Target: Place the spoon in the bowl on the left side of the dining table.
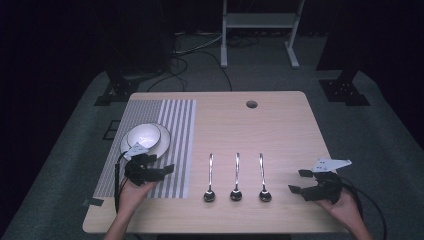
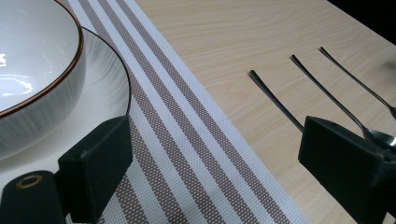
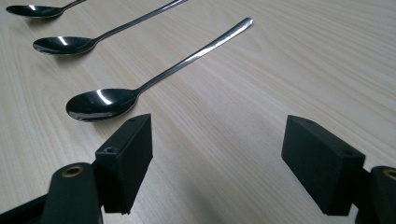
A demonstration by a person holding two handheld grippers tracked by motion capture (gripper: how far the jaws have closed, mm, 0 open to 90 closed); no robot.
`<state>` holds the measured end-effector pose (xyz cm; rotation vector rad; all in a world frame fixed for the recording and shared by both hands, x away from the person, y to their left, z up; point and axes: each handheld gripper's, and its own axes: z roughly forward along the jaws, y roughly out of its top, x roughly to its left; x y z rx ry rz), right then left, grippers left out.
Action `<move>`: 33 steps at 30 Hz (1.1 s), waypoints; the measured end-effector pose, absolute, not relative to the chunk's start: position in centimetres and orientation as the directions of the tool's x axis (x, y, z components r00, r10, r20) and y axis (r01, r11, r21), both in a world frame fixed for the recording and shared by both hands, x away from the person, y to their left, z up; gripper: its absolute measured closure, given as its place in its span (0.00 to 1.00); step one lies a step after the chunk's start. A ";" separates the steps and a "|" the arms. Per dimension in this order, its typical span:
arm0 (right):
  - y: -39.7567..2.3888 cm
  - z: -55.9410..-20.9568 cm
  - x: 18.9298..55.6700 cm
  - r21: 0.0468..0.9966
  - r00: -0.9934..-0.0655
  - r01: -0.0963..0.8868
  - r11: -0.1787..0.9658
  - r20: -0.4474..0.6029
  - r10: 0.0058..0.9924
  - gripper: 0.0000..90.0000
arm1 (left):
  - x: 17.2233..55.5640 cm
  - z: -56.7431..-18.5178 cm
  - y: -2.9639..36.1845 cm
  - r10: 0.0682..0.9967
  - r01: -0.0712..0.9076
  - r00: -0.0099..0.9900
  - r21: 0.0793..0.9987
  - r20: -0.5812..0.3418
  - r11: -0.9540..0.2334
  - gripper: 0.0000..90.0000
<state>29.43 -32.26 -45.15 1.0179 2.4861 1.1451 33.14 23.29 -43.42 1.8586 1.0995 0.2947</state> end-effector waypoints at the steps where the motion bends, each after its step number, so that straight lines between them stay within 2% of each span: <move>1: -32.1 -45.1 29.4 0.733 -0.739 0.498 0.463 0.080 0.668 0.26 | 33.2 -43.4 23.3 0.786 0.567 0.571 0.807 -0.237 -0.168 0.10; 9: -30.3 -43.5 29.5 0.729 -0.780 0.453 0.513 0.045 0.624 0.26 | 33.2 -43.4 23.3 0.785 0.569 0.572 0.805 -0.241 -0.168 0.10; 19: -22.7 -40.9 31.0 0.649 -0.894 0.325 0.688 -0.027 0.448 0.26 | 33.4 -43.5 23.5 0.783 0.572 0.570 0.804 -0.251 -0.159 0.10; 33: -16.1 -41.6 32.4 0.529 -0.956 0.205 0.824 -0.073 0.285 0.28 | 33.8 -43.8 23.0 0.770 0.590 0.571 0.794 -0.286 -0.143 0.10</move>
